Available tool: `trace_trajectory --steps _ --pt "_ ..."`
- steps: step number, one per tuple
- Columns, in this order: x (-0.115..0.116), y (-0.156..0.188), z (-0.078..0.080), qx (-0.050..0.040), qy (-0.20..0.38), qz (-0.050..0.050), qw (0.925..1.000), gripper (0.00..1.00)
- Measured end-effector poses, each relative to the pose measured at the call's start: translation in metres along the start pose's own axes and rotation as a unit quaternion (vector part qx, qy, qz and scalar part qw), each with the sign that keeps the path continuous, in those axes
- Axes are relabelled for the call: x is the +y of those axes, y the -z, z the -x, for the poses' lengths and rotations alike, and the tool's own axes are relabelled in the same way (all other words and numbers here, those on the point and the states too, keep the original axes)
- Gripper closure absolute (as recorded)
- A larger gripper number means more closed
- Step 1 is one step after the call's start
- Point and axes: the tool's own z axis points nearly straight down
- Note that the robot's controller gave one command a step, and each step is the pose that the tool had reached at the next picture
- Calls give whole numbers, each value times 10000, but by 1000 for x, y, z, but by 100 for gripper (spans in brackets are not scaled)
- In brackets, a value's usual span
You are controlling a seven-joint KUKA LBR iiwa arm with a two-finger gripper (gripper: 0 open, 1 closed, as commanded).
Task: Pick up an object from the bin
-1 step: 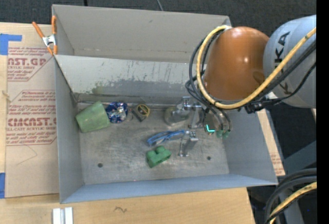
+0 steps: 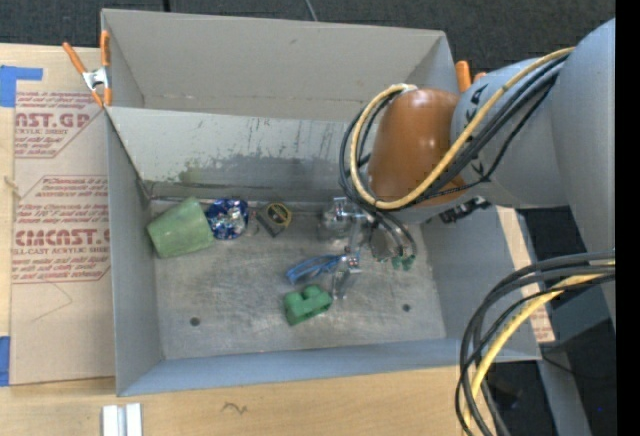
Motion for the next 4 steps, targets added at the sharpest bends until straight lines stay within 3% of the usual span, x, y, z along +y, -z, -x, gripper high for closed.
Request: trace_trajectory --steps 1,2,3,4 --pt "17 13 -10 45 -12 -5 10000 0" --pt "-8 12 -16 59 -503 -14 9987 0" --pt "15 -15 -7 -7 -603 -10 9982 0" --pt "15 -13 -6 29 -599 -14 9982 0"
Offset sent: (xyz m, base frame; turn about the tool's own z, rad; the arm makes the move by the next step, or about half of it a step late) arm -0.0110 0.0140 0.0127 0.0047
